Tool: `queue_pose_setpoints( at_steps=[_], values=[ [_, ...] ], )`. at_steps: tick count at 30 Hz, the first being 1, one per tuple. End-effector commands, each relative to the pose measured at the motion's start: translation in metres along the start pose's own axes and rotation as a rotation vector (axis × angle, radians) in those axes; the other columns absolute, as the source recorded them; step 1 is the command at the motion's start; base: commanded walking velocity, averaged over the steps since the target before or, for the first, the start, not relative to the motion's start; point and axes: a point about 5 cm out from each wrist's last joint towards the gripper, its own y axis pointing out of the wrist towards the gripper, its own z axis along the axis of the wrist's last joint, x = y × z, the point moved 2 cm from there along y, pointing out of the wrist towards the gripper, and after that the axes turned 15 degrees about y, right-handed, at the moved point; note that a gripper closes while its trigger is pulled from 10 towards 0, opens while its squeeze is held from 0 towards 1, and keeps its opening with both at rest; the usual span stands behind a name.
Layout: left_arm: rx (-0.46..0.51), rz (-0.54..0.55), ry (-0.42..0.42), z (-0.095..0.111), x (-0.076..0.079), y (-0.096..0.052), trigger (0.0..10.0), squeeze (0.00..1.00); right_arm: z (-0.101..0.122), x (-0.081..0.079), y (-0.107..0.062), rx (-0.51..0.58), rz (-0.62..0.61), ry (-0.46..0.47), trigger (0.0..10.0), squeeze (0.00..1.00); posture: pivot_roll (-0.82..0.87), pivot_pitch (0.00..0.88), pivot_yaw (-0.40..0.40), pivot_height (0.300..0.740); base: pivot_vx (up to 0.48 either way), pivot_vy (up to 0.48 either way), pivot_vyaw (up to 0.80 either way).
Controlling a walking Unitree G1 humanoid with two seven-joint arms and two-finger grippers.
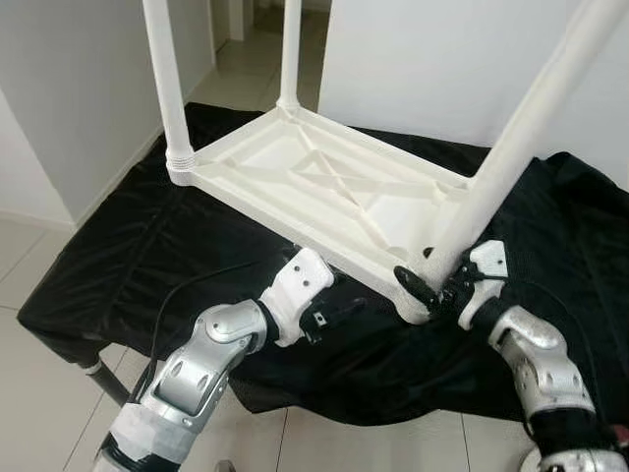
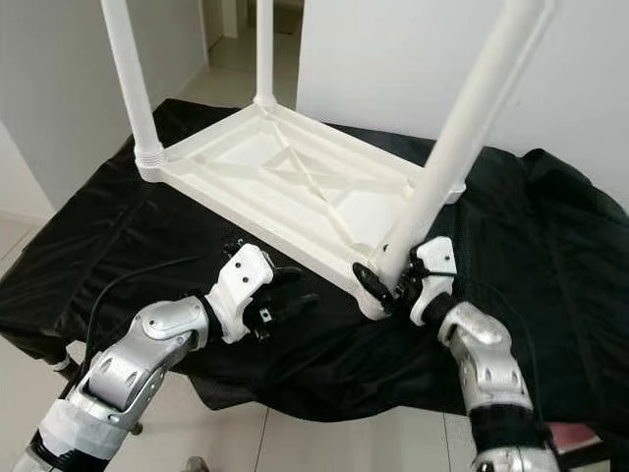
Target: Building children table
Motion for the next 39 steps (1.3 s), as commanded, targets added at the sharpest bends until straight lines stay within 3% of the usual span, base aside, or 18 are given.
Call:
queue_pose_setpoints(
  at_steps=[1,10,19,20,25,27,36,38,39],
  values=[
    [-0.005,-0.005,-0.001,0.000,0.000,0.000,10.0,0.00,-0.002,0.000,0.002,-0.019,0.021,-0.004,0.0,0.00,0.01,0.020,-0.049,0.740,0.000,0.000,0.00],
    [-0.004,0.001,-0.006,0.000,0.001,0.001,10.0,0.00,-0.006,-0.001,-0.002,0.003,0.029,0.050,0.0,0.00,0.00,0.033,-0.055,0.740,0.000,0.000,0.00],
    [0.002,-0.003,-0.007,0.000,-0.001,0.004,10.0,0.00,-0.008,-0.007,-0.011,0.098,-0.107,0.097,0.0,0.00,-0.02,0.040,-0.050,0.740,0.000,0.000,0.00],
    [0.006,-0.009,-0.008,0.001,0.000,0.005,10.0,0.00,-0.011,-0.010,-0.011,0.109,-0.148,0.110,10.0,0.00,-0.03,0.043,-0.047,0.740,0.000,0.000,0.00],
    [0.012,-0.020,-0.009,0.002,0.002,0.007,10.0,0.00,-0.014,-0.014,-0.011,0.124,-0.224,0.121,10.0,0.00,-0.03,0.049,-0.045,0.740,0.000,0.000,0.00],
    [0.010,-0.020,-0.011,0.001,0.003,0.007,10.0,0.00,-0.016,-0.015,-0.013,0.150,-0.357,0.098,10.0,0.00,-0.03,0.057,-0.056,0.740,0.000,0.000,0.00],
    [-0.005,0.007,-0.017,-0.003,0.000,0.003,10.0,0.00,-0.018,-0.018,-0.017,0.199,-0.508,0.115,10.0,0.00,-0.03,0.059,-0.068,0.740,0.000,0.000,0.00],
    [-0.010,0.022,-0.021,-0.005,-0.003,0.003,10.0,0.00,-0.021,-0.019,-0.019,0.239,-0.666,0.135,10.0,0.00,-0.03,0.055,-0.079,0.740,0.000,0.000,0.00],
    [-0.010,0.022,-0.021,-0.005,-0.003,0.003,10.0,0.00,-0.021,-0.019,-0.019,0.239,-0.666,0.135,10.0,0.00,-0.03,0.055,-0.079,0.740,0.000,0.000,0.00]
  ],
)
